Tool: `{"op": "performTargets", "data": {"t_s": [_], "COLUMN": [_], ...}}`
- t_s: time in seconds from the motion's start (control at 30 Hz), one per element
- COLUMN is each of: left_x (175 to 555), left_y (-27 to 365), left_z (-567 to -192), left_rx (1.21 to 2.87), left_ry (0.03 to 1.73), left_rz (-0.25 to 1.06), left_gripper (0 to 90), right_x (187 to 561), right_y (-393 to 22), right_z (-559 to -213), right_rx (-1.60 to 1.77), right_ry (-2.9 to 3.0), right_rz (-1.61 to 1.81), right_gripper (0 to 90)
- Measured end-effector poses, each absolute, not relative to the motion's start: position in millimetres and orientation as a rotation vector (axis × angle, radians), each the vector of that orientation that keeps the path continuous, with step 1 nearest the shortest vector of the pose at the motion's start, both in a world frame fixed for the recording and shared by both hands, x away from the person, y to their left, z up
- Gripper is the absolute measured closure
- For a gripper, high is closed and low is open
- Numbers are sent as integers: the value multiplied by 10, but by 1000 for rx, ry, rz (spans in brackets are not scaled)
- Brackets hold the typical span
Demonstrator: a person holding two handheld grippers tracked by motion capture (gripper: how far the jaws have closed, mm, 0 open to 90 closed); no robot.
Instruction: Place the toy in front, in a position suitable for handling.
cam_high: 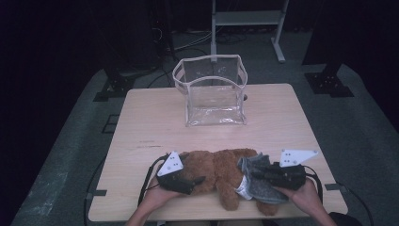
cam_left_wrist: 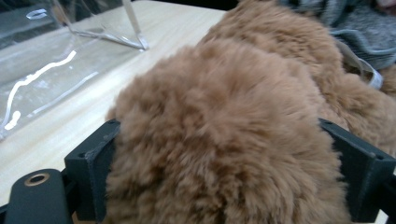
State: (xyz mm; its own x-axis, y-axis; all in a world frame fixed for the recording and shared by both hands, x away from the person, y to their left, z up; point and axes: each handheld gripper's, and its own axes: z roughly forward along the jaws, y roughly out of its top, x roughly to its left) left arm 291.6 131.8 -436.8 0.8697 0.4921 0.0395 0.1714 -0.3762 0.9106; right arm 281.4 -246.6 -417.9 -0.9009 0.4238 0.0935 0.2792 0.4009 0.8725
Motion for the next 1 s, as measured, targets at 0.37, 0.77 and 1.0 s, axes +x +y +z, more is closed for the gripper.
{"op": "performTargets", "data": {"t_s": [0.37, 0.77, 1.0], "left_x": [2991, 3017, 3068], "left_y": [1289, 1327, 1393], "left_z": [-4344, -4339, -4314], "left_rx": [1979, 1993, 1985], "left_ry": [391, 360, 375], "left_rz": [379, 375, 418], "left_gripper": [127, 128, 129], "right_x": [2944, 3059, 3168], "right_y": [-2121, -2181, -2222], "right_z": [-3840, -3889, -4004], "right_rx": [505, 554, 619], "right_ry": [2500, 2489, 2449], "right_rz": [1560, 1555, 1623], "right_gripper": [789, 787, 781]}}
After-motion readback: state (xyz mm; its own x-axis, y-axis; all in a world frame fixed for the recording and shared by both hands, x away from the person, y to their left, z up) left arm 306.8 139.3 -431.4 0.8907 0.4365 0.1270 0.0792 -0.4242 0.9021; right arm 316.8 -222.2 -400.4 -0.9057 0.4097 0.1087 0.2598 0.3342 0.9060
